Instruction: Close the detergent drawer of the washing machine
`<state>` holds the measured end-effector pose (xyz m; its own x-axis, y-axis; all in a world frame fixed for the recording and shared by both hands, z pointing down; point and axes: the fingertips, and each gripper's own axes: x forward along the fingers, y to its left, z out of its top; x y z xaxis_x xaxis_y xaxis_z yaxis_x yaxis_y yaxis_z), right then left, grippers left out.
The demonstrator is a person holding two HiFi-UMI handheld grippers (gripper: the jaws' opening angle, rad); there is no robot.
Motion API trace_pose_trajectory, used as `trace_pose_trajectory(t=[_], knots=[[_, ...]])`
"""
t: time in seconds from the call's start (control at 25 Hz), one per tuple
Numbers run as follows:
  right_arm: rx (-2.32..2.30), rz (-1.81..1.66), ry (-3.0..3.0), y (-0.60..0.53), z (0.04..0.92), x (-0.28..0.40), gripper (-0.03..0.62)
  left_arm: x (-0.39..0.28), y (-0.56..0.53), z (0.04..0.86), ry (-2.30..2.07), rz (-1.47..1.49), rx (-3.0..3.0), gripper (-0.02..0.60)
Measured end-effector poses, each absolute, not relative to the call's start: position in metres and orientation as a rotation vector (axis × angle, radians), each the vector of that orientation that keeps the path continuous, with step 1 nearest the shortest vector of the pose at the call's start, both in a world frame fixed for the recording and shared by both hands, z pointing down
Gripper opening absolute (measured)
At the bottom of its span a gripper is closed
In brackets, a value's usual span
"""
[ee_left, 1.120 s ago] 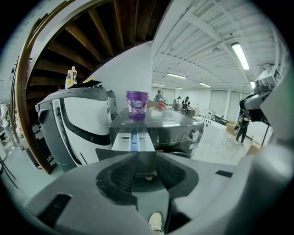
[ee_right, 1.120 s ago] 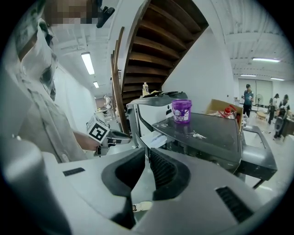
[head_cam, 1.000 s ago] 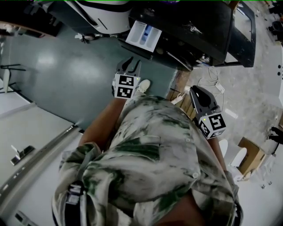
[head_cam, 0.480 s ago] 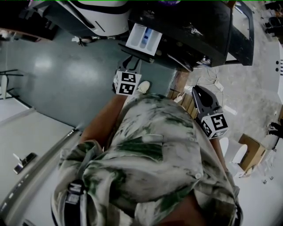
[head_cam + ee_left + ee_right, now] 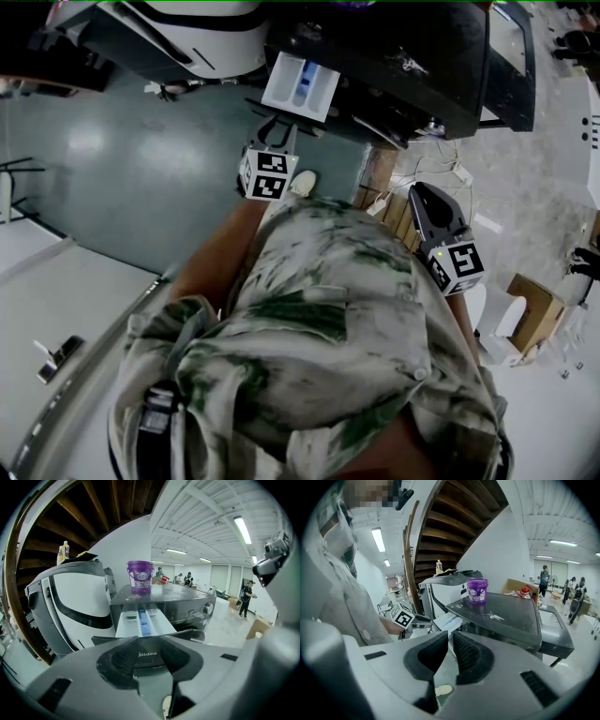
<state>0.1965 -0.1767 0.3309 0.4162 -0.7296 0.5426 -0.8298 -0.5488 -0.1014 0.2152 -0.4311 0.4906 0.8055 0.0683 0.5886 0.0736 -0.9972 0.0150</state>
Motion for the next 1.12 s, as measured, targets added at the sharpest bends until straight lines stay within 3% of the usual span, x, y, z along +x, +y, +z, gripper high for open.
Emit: trace_pose_trajectory(t=[1.12], knots=[[2.516, 0.832, -1.343, -0.176, 0.334, 0.216, 0.055, 0.23, -0.437, 0.5, -0.055, -0.987, -2.947, 0.156]])
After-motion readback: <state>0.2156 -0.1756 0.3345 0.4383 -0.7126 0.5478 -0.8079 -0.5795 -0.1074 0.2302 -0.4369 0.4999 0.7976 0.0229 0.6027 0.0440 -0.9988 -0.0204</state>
